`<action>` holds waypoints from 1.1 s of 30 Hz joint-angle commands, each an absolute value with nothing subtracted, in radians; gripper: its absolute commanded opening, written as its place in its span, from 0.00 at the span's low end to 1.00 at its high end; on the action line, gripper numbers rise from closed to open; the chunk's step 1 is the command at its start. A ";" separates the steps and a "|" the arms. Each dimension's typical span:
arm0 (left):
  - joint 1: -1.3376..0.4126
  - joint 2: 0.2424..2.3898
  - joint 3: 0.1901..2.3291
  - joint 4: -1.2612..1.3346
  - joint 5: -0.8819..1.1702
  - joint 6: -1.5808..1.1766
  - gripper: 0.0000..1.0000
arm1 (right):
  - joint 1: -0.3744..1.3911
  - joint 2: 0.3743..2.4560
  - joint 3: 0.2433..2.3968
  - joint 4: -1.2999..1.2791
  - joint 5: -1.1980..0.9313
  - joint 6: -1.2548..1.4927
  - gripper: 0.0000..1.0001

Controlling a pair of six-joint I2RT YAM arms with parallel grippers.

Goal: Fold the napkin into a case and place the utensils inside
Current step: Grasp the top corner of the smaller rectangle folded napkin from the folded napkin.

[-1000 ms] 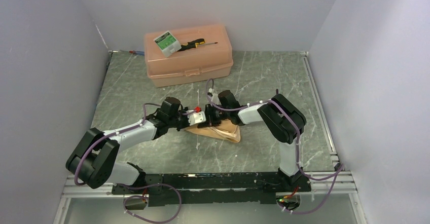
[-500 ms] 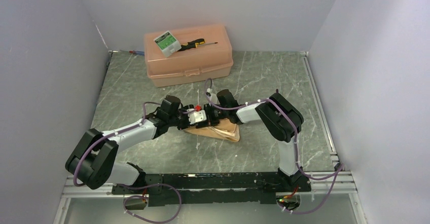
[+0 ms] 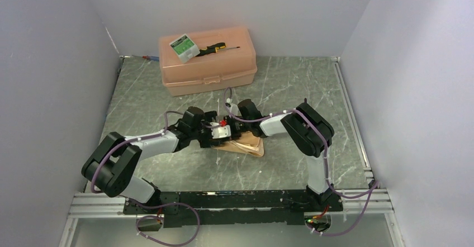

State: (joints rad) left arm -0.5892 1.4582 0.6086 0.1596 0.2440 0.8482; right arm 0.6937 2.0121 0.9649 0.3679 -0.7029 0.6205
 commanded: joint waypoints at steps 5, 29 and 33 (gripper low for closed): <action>-0.595 1.480 0.630 0.105 0.165 0.945 0.55 | 0.704 2.010 0.956 0.342 -0.723 0.577 0.00; -0.601 1.440 0.568 0.165 0.155 0.969 0.16 | 0.706 1.992 0.989 0.330 -0.770 0.606 0.00; -0.601 1.427 0.583 0.136 0.185 0.894 0.06 | 0.719 2.011 1.026 0.304 -0.776 0.610 0.00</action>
State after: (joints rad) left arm -0.6044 1.4628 0.5663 0.1432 0.1711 0.9478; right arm 0.6998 2.0121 0.9733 0.3389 -0.7418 0.6064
